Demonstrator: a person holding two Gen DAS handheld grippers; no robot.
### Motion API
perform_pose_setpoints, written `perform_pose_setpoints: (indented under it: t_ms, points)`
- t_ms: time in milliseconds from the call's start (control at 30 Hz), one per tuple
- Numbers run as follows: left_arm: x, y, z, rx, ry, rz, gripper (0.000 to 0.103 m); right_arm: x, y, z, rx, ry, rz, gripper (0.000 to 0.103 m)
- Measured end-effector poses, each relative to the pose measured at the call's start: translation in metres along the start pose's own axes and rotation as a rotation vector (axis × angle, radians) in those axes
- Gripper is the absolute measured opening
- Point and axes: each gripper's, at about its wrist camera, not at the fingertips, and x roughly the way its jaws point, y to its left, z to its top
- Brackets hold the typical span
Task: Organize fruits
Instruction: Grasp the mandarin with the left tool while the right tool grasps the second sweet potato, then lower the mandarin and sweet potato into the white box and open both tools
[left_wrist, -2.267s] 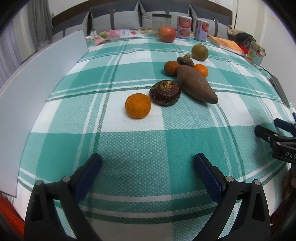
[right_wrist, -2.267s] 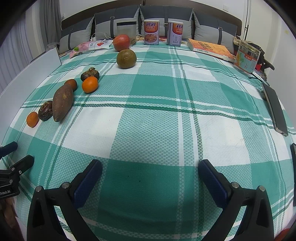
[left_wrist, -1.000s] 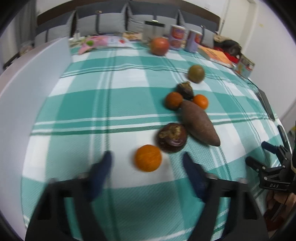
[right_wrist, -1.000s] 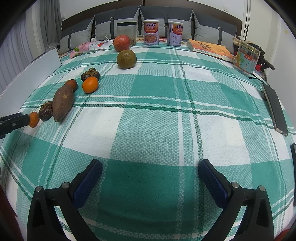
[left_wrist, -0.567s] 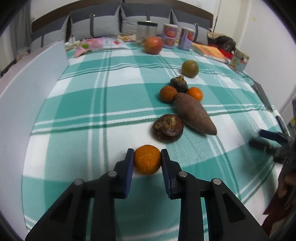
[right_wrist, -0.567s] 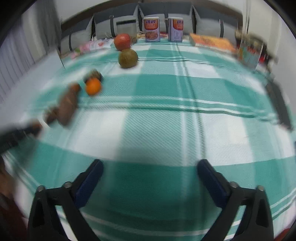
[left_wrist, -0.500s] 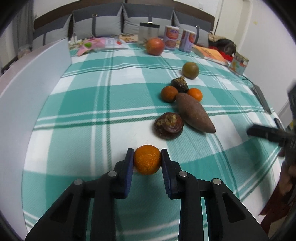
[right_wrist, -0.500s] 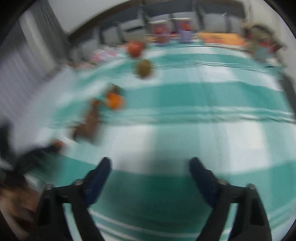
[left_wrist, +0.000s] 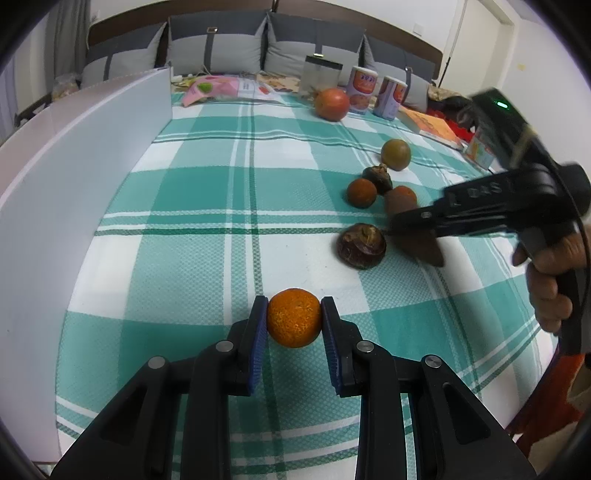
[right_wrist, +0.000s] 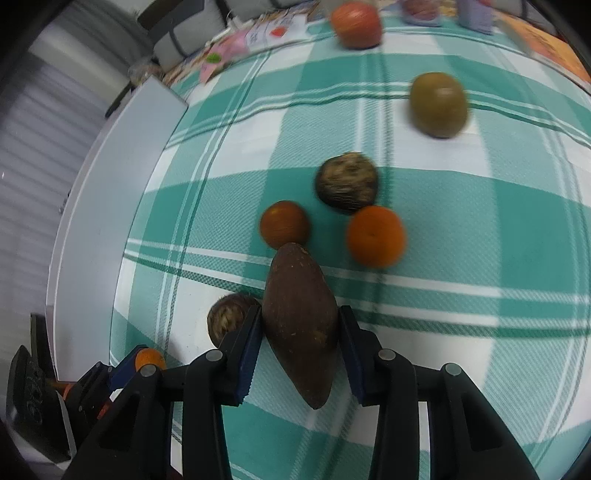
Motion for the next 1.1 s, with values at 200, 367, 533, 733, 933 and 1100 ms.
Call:
perform_pose_setpoints:
  t_ms: [200, 367, 533, 733, 933, 1100]
  points:
    - [-0.023, 0.001, 0.010, -0.102, -0.017, -0.088, 0.028, -0.057, -0.026, -0.024, 0.102, -0.108, 0.105, 0.041]
    - [-0.078, 0.016, 0.034, -0.220, -0.108, -0.181, 0.028, -0.084, -0.002, -0.016, 0.127, -0.147, 0.213, 0.041]
    - [-0.144, 0.059, 0.065, -0.295, -0.217, -0.159, 0.028, -0.090, 0.098, 0.007, 0.040, -0.163, 0.388, 0.041]
    - [-0.182, 0.145, 0.082, -0.354, -0.234, 0.069, 0.028, -0.055, 0.248, 0.022, -0.105, -0.094, 0.543, 0.041]
    - [-0.161, 0.231, 0.057, -0.450, -0.125, 0.282, 0.028, 0.016, 0.368, 0.021, -0.224, -0.015, 0.526, 0.041]
    - [-0.144, 0.260, 0.038, -0.491, -0.071, 0.338, 0.029, 0.079, 0.406, 0.009, -0.291, 0.065, 0.390, 0.041]
